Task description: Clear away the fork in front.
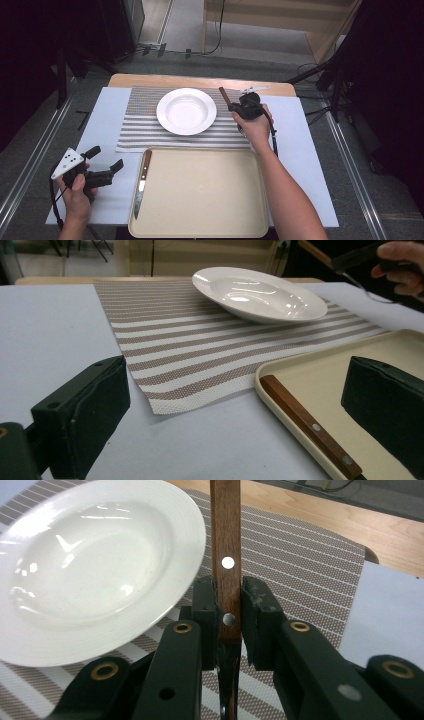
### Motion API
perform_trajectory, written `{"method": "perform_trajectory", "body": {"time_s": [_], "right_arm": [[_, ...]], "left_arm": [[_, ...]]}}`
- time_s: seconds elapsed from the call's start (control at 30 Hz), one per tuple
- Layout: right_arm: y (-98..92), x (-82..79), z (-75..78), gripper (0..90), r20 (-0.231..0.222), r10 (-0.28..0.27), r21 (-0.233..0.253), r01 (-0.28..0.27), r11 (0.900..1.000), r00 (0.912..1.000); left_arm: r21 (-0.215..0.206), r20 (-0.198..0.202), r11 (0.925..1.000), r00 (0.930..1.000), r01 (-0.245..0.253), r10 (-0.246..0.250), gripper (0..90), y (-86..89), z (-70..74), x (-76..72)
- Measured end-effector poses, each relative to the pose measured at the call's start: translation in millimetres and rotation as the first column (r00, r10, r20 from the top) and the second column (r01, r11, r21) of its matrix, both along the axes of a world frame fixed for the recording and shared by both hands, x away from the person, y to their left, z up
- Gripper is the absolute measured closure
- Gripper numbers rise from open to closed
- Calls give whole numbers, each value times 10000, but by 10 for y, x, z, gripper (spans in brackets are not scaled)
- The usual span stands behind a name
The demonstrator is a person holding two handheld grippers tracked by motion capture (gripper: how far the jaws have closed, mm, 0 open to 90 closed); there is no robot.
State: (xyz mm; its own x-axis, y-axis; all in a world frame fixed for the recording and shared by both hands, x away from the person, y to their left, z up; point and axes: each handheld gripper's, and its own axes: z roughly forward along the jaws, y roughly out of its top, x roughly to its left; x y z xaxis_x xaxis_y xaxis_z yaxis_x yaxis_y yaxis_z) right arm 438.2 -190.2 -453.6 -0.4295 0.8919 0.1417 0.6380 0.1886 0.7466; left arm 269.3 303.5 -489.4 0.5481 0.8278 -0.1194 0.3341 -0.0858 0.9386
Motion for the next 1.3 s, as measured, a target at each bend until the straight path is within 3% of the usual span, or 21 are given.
{"method": "perform_trajectory", "body": {"time_s": [0.03, 0.83, 1.1, 1.3], "right_arm": [[-2, -49, 10, 767, 154, 32, 37, -32, 10000, 9999], [-42, -679, 129, 766, 1271, 646, 1046, -782, 9914, 9898], [-14, -916, 168, 766, 1716, 913, 1367, -1155, 9839, 9809], [13, -1104, 213, 766, 2053, 1163, 1256, -1440, 9816, 9718]], "left_arm": [[253, 28, 9997, 10000, 41, -42, 0, -32, 13, -1], [173, 339, 9966, 9962, 800, -806, 0, -525, 326, 8], [301, 286, 9914, 9913, 1273, -1281, 0, -795, 379, 50], [264, 318, 9860, 9857, 1647, -1655, 0, -1037, 448, 100]]}}
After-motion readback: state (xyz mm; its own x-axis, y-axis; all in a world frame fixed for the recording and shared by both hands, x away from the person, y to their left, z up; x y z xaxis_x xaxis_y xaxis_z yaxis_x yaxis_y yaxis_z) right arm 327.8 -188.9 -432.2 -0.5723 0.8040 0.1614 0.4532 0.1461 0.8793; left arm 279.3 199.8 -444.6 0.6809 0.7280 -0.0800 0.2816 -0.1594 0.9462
